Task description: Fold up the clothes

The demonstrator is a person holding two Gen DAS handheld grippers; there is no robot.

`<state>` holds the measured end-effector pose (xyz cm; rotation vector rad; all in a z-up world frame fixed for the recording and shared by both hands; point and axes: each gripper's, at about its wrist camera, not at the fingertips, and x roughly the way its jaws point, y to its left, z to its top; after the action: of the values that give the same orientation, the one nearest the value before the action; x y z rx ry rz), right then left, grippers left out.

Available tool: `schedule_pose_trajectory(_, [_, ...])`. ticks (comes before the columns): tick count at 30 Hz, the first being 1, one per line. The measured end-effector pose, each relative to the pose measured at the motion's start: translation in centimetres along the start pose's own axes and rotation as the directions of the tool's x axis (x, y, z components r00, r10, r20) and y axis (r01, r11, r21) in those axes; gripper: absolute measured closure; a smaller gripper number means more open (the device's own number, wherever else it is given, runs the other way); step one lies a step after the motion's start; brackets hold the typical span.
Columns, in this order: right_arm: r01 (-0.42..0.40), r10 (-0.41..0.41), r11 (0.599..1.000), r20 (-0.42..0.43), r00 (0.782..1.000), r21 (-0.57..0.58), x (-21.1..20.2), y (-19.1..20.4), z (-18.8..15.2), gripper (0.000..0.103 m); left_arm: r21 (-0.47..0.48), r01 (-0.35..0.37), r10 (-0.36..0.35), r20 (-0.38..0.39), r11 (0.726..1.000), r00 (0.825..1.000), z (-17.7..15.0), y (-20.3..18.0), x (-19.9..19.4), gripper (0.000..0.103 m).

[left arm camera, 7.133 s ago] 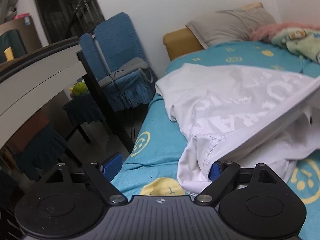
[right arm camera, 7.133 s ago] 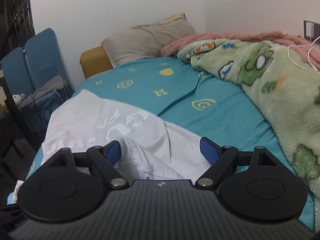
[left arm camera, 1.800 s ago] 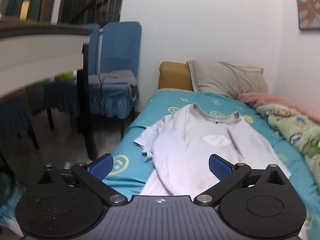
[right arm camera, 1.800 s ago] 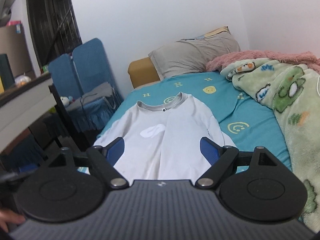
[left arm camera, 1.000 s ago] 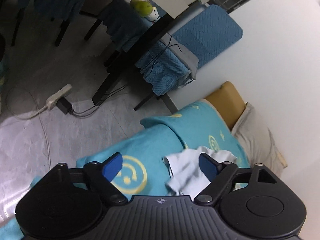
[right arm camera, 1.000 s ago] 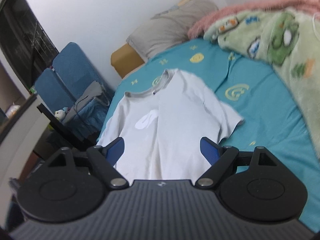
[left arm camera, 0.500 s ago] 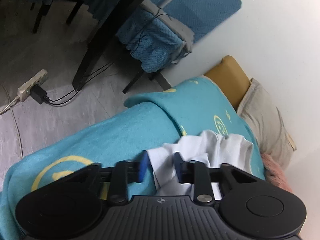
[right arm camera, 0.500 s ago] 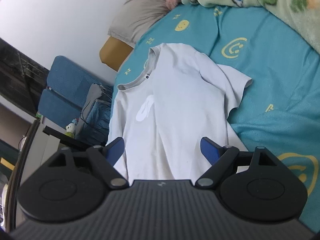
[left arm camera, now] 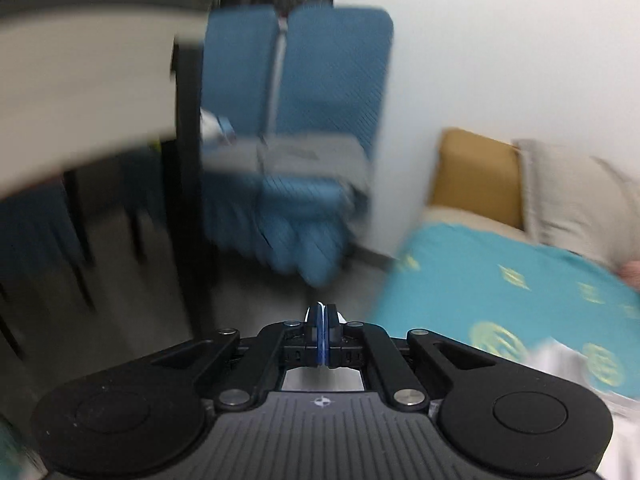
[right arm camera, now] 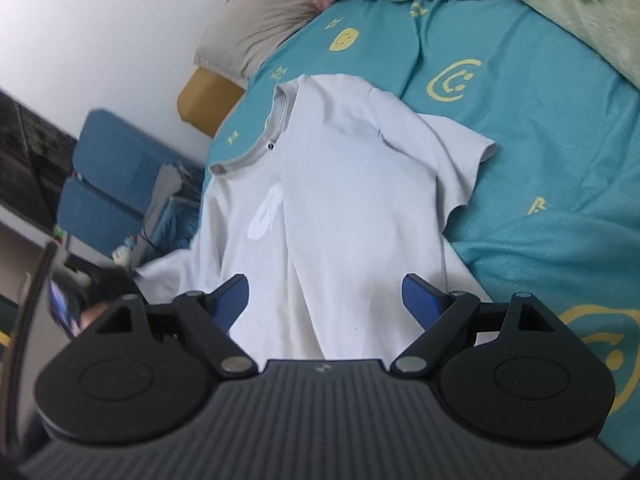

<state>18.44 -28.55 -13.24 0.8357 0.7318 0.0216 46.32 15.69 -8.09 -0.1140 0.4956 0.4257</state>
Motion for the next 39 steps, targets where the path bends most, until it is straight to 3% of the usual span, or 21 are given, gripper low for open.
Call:
schedule_pose_trajectory(3, [0.026, -0.024, 0.997, 0.032, 0.999, -0.072, 0.2, 0.9, 0.0, 0.018, 0.031, -0.063, 0.064, -0.032, 0.998, 0.997, -0.1, 0.0, 2.3, 0.1])
schedule_pose_trajectory(7, [0.064, -0.054, 0.987, 0.072, 0.996, -0.145, 0.4, 1.6, 0.0, 0.018, -0.03, -0.006, 0.002, -0.145, 1.0, 0.989, -1.4, 1.8, 3.0, 0.079])
schedule_pose_trajectory(10, [0.062, -0.051, 0.983, 0.069, 0.996, -0.174, 0.7, 2.0, -0.2, 0.018, -0.07, 0.051, -0.067, -0.252, 0.996, 0.965, -2.6, 3.0, 1.2, 0.077])
schedule_pose_trajectory(13, [0.052, -0.039, 0.977, 0.067, 0.997, -0.207, 0.7, 3.0, -0.5, 0.018, -0.045, 0.12, -0.128, -0.327, 0.992, 0.937, -4.0, 4.1, -3.6, 0.059])
schedule_pose_trajectory(14, [0.047, -0.032, 0.973, 0.069, 0.997, -0.225, 0.5, 3.3, -0.7, 0.018, -0.027, 0.144, -0.145, -0.353, 0.989, 0.924, -4.7, 4.4, -5.6, 0.059])
schedule_pose_trajectory(17, [0.043, -0.016, 0.953, 0.093, 0.996, -0.301, -0.7, 4.5, -1.3, 0.018, 0.039, 0.222, -0.181, -0.451, 0.974, 0.874, -7.8, 5.9, -12.5, 0.057])
schedule_pose_trajectory(21, [0.056, -0.004, 0.924, 0.138, 0.99, -0.378, -2.9, 5.5, -2.0, 0.018, 0.08, 0.341, -0.231, -0.594, 0.937, 0.771, -13.5, 7.7, -22.1, 0.056])
schedule_pose_trajectory(24, [0.053, 0.007, 0.925, 0.155, 0.988, -0.376, -4.9, 5.2, -2.1, 0.018, 0.111, 0.381, -0.2, -0.7, 0.918, 0.686, -18.2, 7.9, -26.9, 0.056])
schedule_pose_trajectory(26, [0.052, 0.012, 0.931, 0.17, 0.985, -0.362, -6.5, 4.9, -2.2, 0.018, 0.13, 0.394, -0.177, -0.736, 0.91, 0.653, -20.4, 7.7, -29.1, 0.057])
schedule_pose_trajectory(27, [0.052, 0.014, 0.933, 0.181, 0.983, -0.356, -7.3, 4.6, -2.3, 0.018, 0.154, 0.398, -0.164, -0.735, 0.905, 0.658, -21.1, 7.5, -29.9, 0.057])
schedule_pose_trajectory(29, [0.064, 0.008, 0.937, 0.203, 0.979, -0.343, -8.9, 3.9, -2.6, 0.018, 0.215, 0.396, -0.135, -0.71, 0.893, 0.691, -21.7, 6.8, -31.2, 0.056])
schedule_pose_trajectory(31, [0.07, -0.001, 0.944, 0.209, 0.978, -0.322, -10.0, 3.1, -2.9, 0.018, 0.251, 0.377, -0.105, -0.695, 0.892, 0.712, -21.8, 6.2, -31.8, 0.055])
schedule_pose_trajectory(34, [0.07, -0.009, 0.949, 0.197, 0.98, -0.306, -11.0, 2.3, -3.2, 0.018, 0.223, 0.379, -0.122, -0.701, 0.898, 0.702, -21.6, 5.9, -32.8, 0.055])
schedule_pose_trajectory(36, [0.076, -0.014, 0.947, 0.198, 0.98, -0.311, -11.3, 2.2, -3.1, 0.018, 0.247, 0.39, -0.127, -0.682, 0.887, 0.72, -21.6, 5.6, -34.0, 0.055])
schedule_pose_trajectory(37, [0.076, -0.011, 0.946, 0.202, 0.979, -0.315, -11.4, 2.2, -3.1, 0.018, 0.26, 0.404, -0.129, -0.682, 0.877, 0.72, -21.7, 5.5, -34.5, 0.055])
schedule_pose_trajectory(39, [0.073, -0.006, 0.945, 0.209, 0.978, -0.318, -11.3, 2.4, -3.0, 0.018, 0.277, 0.433, -0.13, -0.698, 0.858, 0.704, -22.6, 4.9, -35.5, 0.056])
